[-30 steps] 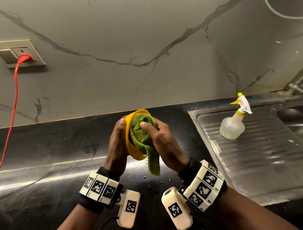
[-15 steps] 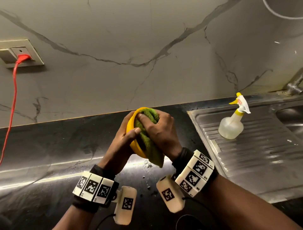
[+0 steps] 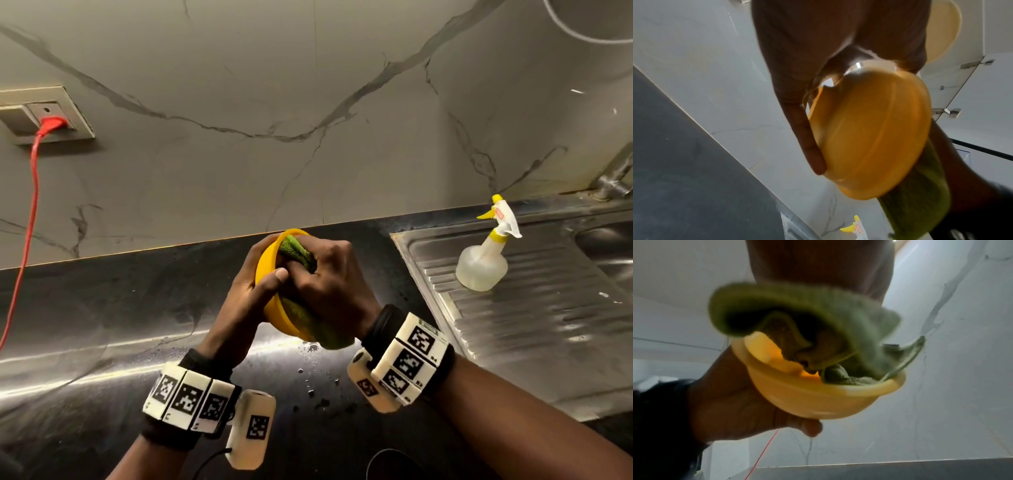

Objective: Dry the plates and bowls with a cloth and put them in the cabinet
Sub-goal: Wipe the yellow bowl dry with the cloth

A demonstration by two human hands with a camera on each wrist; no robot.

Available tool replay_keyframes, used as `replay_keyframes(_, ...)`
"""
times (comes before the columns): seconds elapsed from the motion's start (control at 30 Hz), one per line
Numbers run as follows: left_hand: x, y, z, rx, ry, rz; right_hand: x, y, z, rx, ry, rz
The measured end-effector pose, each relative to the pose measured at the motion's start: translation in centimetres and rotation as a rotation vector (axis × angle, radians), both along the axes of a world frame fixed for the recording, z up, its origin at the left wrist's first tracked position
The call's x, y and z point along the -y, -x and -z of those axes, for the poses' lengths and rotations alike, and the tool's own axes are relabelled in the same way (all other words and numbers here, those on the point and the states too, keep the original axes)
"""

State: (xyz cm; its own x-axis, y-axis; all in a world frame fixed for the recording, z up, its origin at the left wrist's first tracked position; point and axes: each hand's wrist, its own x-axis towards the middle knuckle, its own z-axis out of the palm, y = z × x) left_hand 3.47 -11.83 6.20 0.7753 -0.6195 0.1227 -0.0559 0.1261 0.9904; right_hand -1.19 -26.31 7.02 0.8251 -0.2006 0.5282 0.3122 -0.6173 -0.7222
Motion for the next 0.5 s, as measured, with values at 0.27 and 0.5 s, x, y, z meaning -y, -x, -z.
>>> replay_keyframes(0.27, -0.6, -0.4, -0.7, 0.113, -0.034, 0.020, 2.1, 0.0, 0.3, -0.359, -0.618, 0.064)
replay_keyframes(0.5, -0.2, -0.1, -0.6, 0.057, -0.056, -0.018, 1.5, -0.2, -1.7, -0.225, -0.221, 0.119)
